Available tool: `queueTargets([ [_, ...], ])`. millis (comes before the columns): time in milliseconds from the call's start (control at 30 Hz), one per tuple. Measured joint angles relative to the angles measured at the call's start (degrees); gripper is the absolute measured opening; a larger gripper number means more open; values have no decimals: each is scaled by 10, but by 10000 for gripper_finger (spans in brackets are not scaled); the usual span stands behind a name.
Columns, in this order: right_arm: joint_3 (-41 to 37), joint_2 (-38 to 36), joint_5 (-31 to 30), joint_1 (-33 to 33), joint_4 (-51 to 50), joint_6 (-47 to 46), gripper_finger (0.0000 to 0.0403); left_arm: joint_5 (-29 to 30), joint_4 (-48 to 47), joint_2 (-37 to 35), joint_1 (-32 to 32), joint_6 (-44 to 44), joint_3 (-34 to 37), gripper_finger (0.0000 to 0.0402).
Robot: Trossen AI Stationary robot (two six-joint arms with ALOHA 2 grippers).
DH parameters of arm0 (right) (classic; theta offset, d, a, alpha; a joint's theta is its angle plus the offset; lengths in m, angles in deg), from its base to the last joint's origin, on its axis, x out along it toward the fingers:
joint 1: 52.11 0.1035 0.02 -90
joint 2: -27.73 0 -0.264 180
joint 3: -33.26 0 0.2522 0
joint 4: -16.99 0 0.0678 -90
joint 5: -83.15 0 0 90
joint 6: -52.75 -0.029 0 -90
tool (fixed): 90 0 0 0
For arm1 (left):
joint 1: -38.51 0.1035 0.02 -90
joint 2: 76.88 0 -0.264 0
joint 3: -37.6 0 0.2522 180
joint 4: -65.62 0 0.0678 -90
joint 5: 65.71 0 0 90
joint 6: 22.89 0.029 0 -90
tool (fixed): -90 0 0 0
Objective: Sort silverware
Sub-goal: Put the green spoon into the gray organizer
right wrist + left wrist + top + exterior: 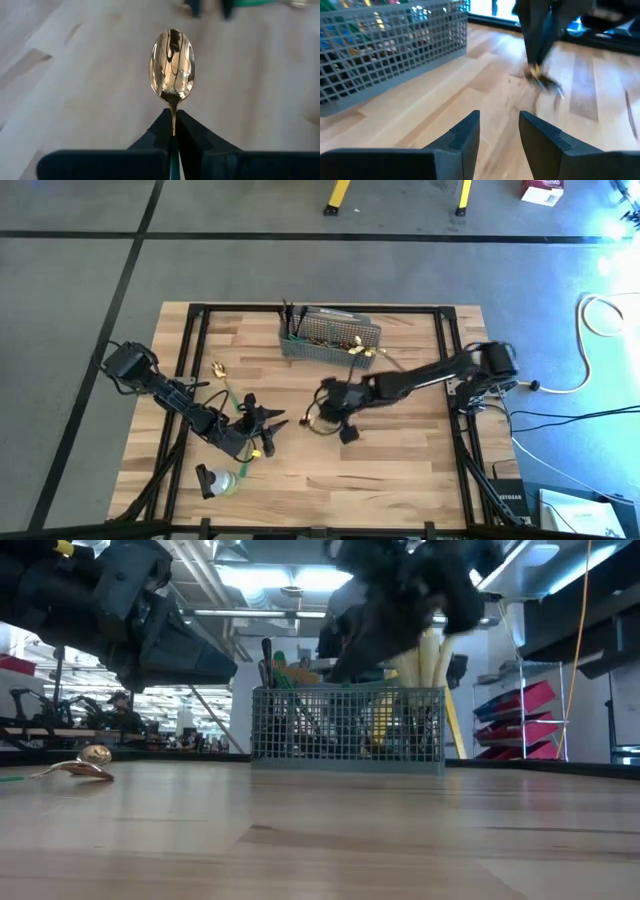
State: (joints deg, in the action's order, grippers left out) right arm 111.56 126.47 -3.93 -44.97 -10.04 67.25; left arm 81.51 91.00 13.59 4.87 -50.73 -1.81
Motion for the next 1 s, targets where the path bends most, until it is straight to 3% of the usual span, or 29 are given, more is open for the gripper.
queueTargets([
  [167, 26, -94, -51, -48, -45, -54, 1, 10, 3, 0, 0, 2, 0, 122],
  [333, 77, -122, -79, -104, -113, -101, 1, -1, 28, 0, 13, 35, -6, 122],
  [467, 105, -129, -67, -143, -96, -200, 1, -47, 39, 0, 46, 189, -28, 122],
  [633, 91, -127, -61, -162, -88, -299, 1, -54, 39, 0, 106, 368, -69, 122],
  [833, 35, -127, -119, -162, -1, -382, 1, -64, 34, 0, 194, 538, -101, 122],
  [900, 19, -127, -148, -162, 25, -397, 1, -89, 34, 0, 223, 554, -111, 122],
  [1000, -1, -127, -222, -162, 58, -432, 1, -199, 32, 0, 264, 518, -120, 122],
])
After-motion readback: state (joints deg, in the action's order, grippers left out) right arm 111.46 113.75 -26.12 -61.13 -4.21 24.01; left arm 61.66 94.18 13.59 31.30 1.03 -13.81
